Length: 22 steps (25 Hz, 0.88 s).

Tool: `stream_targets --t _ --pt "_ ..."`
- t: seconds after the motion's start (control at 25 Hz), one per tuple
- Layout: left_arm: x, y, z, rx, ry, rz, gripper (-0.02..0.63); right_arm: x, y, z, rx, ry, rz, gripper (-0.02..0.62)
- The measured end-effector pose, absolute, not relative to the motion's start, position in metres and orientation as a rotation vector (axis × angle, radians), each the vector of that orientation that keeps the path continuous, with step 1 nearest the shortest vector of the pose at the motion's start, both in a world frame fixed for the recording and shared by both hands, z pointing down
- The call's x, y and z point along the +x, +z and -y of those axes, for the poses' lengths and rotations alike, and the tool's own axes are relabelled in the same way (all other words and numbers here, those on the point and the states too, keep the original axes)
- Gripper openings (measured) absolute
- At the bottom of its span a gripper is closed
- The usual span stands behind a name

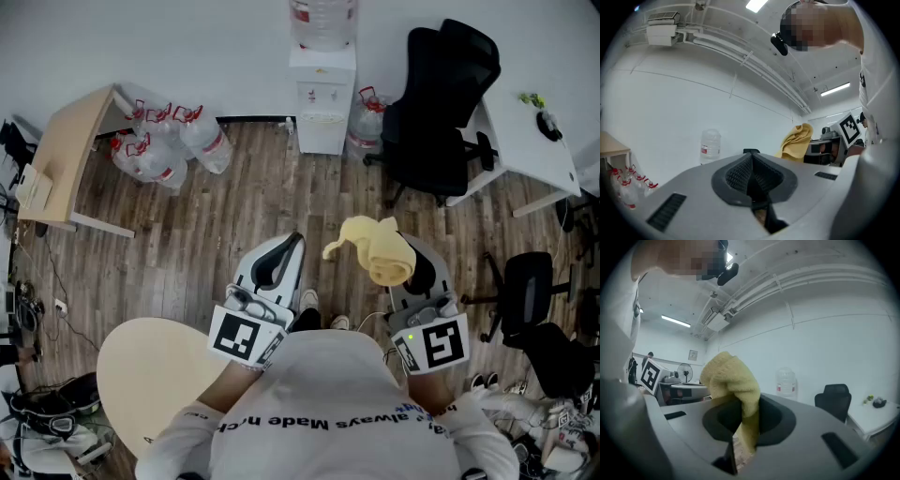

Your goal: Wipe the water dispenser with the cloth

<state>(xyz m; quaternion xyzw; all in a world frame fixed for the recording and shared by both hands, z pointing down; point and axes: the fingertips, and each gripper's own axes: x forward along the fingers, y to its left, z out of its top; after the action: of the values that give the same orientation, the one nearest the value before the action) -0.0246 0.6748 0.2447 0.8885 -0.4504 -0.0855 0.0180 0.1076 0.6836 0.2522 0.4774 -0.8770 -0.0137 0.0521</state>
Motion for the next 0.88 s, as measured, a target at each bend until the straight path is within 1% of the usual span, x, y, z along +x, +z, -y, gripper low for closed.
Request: stream_targets --t 0.48,0.88 --pt "-0.032 0.241 -0.677 2.752 -0.270 1.435 0.026 0.107 0.253 -0.683 1.466 -0.036 2.676 0.061" --pt "-0.071 0.243 -0.650 2.745 -0.284 1.433 0.026 0.071 0.252 -0.652 1.480 -0.050 2.674 0.063"
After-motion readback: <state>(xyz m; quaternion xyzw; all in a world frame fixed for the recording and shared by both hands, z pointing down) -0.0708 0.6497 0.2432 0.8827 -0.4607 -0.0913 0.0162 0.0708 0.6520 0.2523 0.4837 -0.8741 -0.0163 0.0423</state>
